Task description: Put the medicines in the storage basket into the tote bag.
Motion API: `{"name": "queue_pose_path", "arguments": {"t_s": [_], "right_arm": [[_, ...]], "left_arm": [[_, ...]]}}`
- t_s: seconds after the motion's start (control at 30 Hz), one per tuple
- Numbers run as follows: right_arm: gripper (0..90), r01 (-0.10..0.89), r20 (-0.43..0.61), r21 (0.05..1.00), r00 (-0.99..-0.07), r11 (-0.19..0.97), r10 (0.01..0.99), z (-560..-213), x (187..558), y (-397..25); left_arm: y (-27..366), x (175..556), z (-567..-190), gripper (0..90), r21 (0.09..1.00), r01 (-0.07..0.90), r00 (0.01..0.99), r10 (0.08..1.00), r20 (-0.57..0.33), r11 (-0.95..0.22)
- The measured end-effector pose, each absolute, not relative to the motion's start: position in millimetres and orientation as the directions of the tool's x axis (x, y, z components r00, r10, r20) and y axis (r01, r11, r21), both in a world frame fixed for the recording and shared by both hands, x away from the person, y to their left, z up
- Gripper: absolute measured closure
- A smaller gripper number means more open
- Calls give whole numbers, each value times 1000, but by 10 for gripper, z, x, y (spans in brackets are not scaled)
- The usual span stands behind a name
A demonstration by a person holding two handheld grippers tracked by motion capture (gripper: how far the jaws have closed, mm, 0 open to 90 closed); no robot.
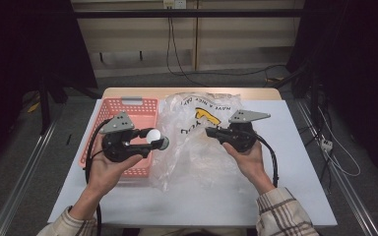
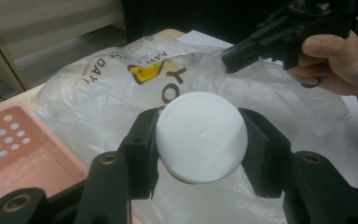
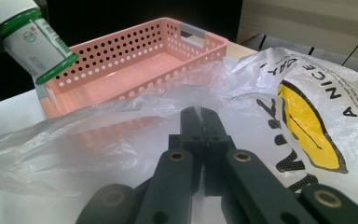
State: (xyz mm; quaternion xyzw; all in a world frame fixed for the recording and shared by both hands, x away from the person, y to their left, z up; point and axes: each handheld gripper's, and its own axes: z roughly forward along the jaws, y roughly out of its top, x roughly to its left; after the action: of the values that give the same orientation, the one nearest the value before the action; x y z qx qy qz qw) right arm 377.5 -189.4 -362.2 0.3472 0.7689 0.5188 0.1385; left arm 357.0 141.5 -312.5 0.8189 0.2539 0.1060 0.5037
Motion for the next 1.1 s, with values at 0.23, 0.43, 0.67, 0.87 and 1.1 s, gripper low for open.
{"name": "queue_pose_path", "arguments": {"t_s": [0.23, 0.43, 0.67, 0.87, 1.1], "right_arm": [[900, 391, 145, 893, -719, 223, 679, -3626, 3780, -1896], [900, 392, 141, 890, -722, 232, 677, -3632, 3782, -1884], [900, 392, 140, 889, -725, 237, 675, -3632, 3778, -1876], [900, 391, 133, 886, -730, 250, 671, -3639, 3772, -1858], [900, 390, 126, 883, -733, 261, 668, -3644, 3764, -1841]], "left_arm": [[1262, 3496, -3107, 513, 878, 299, 868, 488, -88, -374], [1073, 3465, -3134, 514, 870, 291, 884, 460, -85, -398], [791, 3451, -3251, 513, 848, 286, 903, 421, -83, -446], [581, 3550, -3465, 514, 814, 317, 899, 428, -94, -486], [395, 3690, -3701, 513, 780, 345, 893, 439, -101, -522]]}}
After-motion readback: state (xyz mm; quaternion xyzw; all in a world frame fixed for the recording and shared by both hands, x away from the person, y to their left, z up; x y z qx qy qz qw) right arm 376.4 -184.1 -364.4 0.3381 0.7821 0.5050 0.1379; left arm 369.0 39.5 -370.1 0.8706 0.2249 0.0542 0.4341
